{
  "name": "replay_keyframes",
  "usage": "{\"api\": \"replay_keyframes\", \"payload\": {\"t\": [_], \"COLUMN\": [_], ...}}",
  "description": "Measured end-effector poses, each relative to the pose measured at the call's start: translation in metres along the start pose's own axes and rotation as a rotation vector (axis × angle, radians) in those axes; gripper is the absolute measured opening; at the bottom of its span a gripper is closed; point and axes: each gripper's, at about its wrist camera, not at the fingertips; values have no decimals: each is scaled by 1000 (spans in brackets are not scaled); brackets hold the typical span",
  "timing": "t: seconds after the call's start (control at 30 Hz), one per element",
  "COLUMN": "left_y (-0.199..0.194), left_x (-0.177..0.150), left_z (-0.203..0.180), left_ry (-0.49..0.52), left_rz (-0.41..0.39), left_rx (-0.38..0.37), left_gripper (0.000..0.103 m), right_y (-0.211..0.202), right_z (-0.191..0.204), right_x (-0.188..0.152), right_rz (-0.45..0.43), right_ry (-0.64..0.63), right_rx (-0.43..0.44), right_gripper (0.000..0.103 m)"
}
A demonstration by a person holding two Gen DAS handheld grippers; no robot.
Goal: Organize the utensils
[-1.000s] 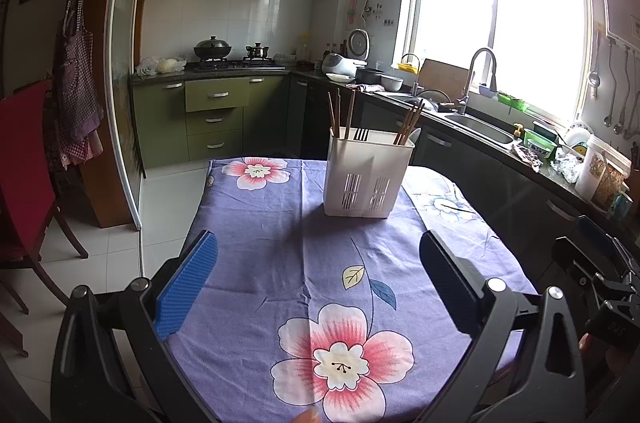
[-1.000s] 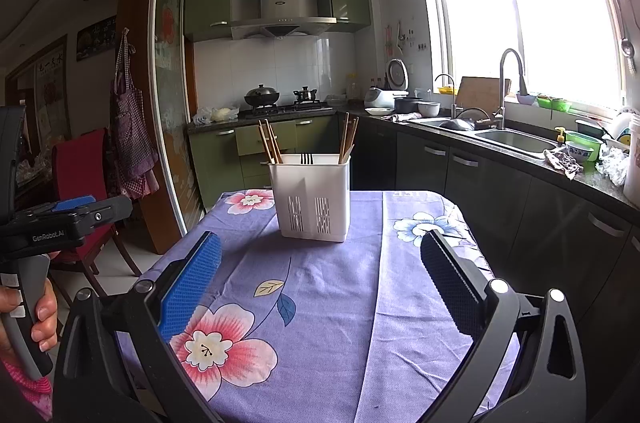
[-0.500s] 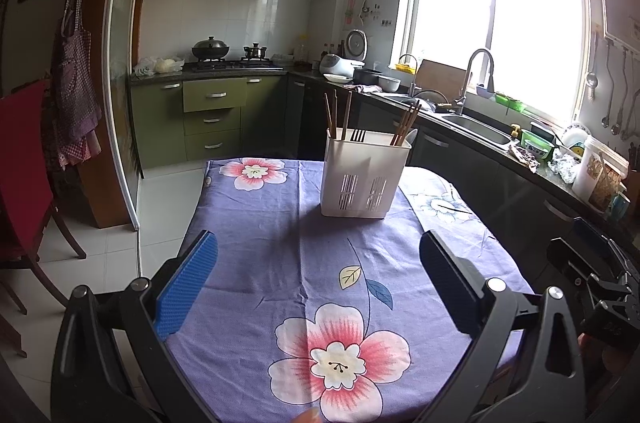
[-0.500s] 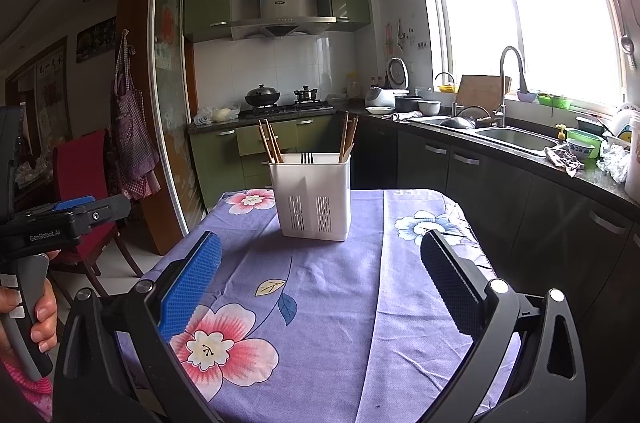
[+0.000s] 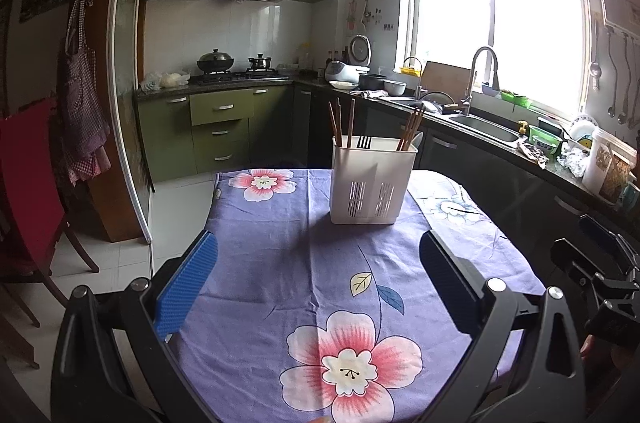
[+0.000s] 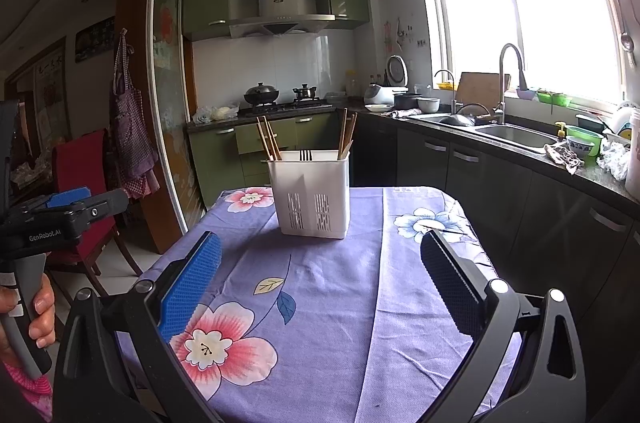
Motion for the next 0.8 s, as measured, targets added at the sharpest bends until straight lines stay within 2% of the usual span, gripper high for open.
{"api": "replay_keyframes", "payload": {"t": [0.17,0.3,0.8], "left_y": [3,6,21], "left_x": [1,1,-1], "left_z": [6,9,11], "left_ry": [-20,-31,-16], "left_rz": [-1,9,53], "left_rx": [-9,-74,-27], "left_gripper": [96,96,96], "right_y": [0,1,8], "right_z": [1,2,1], "right_x": [0,-1,-3], "right_rz": [3,6,20], "right_ry": [7,11,22], "right_rx": [-2,-2,-11], "right_gripper": [98,98,98]}}
Point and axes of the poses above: each gripper's, at about its wrist camera, not at the fingertips, and y roughly the way its jaws point, z to its left, x to its top, and after that the axes turned 8 degrees about y, right-handed
